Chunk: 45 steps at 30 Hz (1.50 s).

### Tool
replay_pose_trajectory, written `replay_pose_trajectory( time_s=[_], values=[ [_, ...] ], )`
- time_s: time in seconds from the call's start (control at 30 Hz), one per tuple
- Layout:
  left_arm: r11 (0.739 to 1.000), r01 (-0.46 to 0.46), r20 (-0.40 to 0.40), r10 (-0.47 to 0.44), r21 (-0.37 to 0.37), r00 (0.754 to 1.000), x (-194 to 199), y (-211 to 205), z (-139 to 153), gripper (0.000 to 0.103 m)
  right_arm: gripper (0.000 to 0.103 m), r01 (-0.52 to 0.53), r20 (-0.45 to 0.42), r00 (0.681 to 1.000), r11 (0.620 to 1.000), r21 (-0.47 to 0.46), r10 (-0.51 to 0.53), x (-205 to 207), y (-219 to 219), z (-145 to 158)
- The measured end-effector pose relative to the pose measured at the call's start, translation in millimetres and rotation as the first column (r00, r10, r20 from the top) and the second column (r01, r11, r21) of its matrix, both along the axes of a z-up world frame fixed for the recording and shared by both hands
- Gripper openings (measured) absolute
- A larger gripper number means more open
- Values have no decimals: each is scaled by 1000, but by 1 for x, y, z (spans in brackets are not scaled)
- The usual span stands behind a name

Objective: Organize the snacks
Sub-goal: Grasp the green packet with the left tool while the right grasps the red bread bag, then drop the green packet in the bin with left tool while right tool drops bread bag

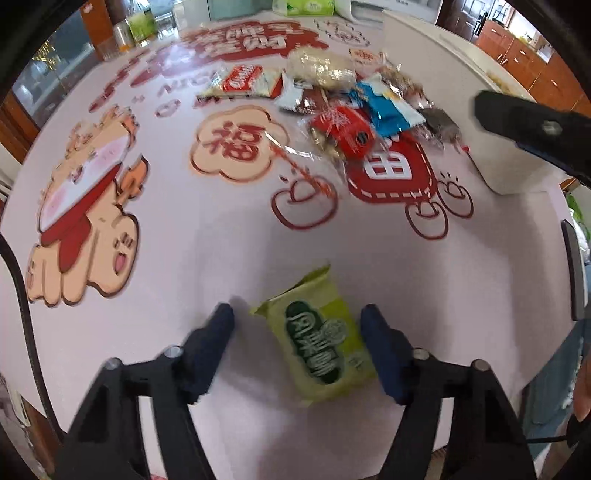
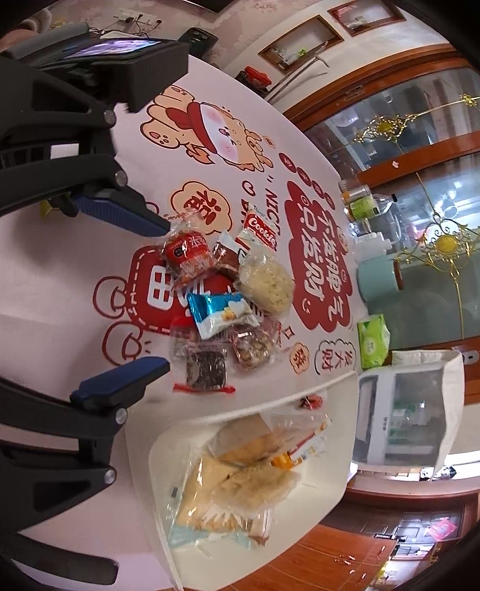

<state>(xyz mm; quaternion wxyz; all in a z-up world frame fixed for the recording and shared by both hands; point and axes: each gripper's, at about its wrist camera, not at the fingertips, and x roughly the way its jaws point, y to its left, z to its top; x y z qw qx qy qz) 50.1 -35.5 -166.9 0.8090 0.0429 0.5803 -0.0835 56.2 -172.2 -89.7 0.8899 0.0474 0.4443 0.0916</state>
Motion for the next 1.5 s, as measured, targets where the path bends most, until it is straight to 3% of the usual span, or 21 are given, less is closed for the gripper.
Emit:
replay_pose_trajectory(
  time_s=[0.03,0.17,0.3,0.77,0.87,1.2,1.5],
  values=[
    [1000,-8,9,8,6,1000,0,1,2,49,68,-4,-3,1000,1000,-2,4,2,2,-1],
    [999,-29,19,29,-36,999,-1,10,4,36,68,-33,-18,999,999,-9,33,16,16,-12],
    [996,-59,37,62,-72,997,2,25,6,36,68,-74,-37,997,997,-28,73,34,34,-25],
    [991,-121,147,128,-58,981,26,62,22,36,68,-149,-156,979,985,-85,135,73,66,-73],
    [990,-127,158,134,-56,978,32,65,24,36,61,-156,-152,978,983,-93,141,73,68,-75],
    [992,-117,193,122,-41,973,37,62,33,36,54,-142,-103,986,986,-82,133,60,61,-64],
    [998,-48,254,55,-36,966,44,35,67,36,54,-96,22,995,995,-18,96,28,27,-10]
  ],
)
